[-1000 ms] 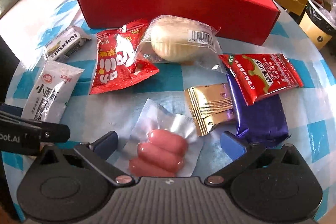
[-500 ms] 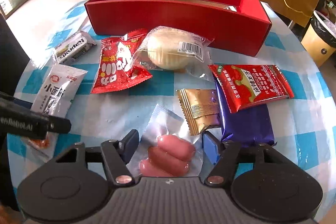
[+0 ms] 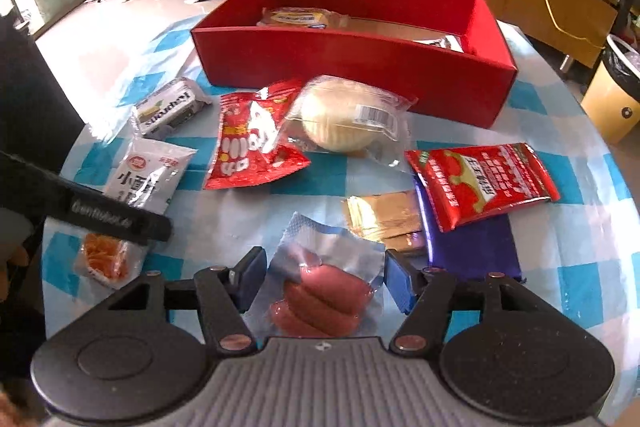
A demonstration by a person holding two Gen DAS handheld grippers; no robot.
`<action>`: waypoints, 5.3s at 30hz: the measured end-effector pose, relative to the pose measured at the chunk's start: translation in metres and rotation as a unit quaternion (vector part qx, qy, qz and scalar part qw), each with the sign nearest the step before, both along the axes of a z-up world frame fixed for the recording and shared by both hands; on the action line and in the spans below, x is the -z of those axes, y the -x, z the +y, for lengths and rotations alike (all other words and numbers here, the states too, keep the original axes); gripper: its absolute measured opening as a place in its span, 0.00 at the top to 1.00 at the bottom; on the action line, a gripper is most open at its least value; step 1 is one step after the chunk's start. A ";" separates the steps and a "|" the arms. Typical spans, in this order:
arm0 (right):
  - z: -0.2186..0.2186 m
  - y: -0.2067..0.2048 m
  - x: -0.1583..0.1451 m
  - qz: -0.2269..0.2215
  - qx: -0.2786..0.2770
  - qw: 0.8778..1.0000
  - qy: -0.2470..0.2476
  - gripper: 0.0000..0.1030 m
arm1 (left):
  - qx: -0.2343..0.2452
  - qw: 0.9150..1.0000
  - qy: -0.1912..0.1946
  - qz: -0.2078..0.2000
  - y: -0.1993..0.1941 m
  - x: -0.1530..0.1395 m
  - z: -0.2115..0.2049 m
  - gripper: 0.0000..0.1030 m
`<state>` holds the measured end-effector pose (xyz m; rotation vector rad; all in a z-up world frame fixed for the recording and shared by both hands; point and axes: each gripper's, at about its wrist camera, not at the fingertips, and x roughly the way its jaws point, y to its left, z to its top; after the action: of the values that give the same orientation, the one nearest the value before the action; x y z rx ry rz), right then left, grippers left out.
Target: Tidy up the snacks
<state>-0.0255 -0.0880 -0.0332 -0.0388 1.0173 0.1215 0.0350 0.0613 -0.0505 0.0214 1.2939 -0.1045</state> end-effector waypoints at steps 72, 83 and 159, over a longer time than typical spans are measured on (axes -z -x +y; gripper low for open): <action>-0.061 -0.127 -0.085 -0.112 0.013 0.993 -0.028 0.44 | 0.002 0.987 0.115 -0.115 -0.114 -0.088 -0.062 0.49; -0.064 -0.159 -0.080 -0.104 0.017 0.994 -0.025 0.44 | -0.006 0.988 0.098 -0.122 -0.143 -0.084 -0.067 0.50; -0.056 -0.164 -0.073 -0.075 0.017 0.997 0.004 0.36 | -0.032 0.990 0.047 -0.127 -0.135 -0.072 -0.052 0.17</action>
<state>0.1389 -0.1436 0.0399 -0.0377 0.8690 0.0821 0.1701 0.0091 0.0214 -0.0844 1.0334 -0.1039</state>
